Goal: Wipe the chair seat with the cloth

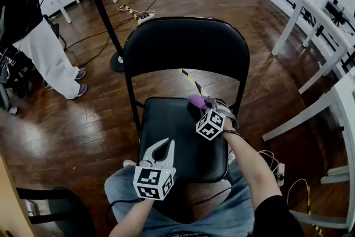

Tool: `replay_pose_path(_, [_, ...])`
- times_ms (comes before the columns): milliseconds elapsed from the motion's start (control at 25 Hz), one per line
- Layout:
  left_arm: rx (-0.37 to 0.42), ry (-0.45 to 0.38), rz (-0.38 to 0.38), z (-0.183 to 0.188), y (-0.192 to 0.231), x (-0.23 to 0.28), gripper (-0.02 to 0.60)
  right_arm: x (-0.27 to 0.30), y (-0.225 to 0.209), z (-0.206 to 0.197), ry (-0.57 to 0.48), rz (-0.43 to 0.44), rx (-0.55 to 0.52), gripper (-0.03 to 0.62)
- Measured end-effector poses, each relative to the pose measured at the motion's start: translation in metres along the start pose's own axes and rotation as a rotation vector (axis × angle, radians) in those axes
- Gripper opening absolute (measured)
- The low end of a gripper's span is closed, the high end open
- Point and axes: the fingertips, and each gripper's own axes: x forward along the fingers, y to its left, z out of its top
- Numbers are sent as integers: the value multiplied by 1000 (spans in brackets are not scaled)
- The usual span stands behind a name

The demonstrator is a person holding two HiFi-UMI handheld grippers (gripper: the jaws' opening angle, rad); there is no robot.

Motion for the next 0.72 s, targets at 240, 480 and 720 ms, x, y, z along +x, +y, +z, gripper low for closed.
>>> replay_pose_path(240, [-4,-5,12,-1,0,0,4,-22,26,6,-34,27,-5,91])
replay_pose_path(480, [-13,-14,1,-3,-10,-5,5,-58,67,0,-60,61,-22,91])
replay_pose_path(720, [-21,-12,-10,-10,-25,-8,5,-96,109,-9,-83,107,-16,91])
